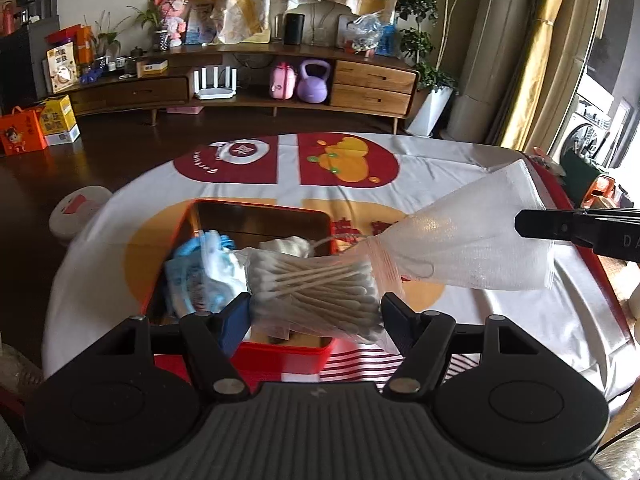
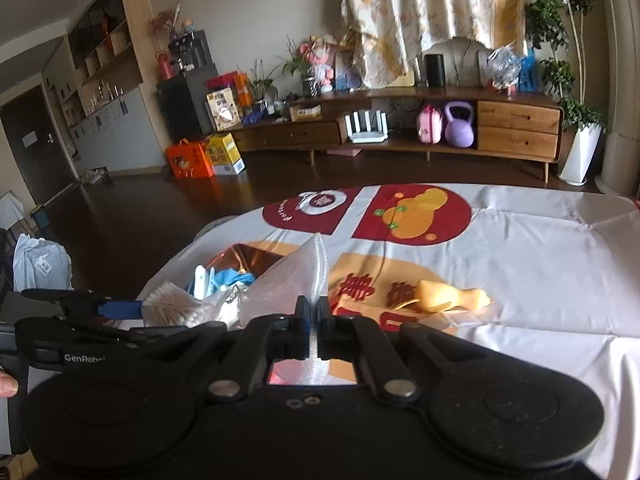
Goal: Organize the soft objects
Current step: 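Lift the cotton swab bag with both tools and carry it over the tin, then lower the cotton swab bag into the tin with both tools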
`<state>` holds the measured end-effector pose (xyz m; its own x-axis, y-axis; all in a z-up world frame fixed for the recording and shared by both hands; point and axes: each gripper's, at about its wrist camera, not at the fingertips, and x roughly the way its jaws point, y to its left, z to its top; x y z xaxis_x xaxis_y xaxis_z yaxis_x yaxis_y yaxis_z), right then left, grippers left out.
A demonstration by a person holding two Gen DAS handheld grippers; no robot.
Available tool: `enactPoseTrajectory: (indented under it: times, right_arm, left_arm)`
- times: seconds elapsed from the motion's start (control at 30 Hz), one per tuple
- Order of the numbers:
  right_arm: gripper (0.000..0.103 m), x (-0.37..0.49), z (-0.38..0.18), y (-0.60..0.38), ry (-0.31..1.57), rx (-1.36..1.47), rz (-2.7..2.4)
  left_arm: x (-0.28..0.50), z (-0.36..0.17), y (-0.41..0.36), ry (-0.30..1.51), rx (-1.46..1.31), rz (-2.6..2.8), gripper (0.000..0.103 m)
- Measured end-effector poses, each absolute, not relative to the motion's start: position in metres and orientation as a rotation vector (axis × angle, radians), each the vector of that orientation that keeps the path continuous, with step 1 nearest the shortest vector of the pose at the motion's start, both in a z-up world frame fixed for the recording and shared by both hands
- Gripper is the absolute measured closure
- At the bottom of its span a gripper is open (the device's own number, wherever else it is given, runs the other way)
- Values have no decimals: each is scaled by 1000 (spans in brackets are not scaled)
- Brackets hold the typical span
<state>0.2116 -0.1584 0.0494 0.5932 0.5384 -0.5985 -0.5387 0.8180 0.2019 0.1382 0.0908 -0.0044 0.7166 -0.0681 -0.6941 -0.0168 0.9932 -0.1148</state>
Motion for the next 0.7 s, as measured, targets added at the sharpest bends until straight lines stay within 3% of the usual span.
enactPoseTrajectory:
  times: [0.7]
  right_arm:
    - [101, 260, 28, -64, 775, -8, 640]
  left_arm:
    - [161, -29, 142, 837, -78, -6, 33]
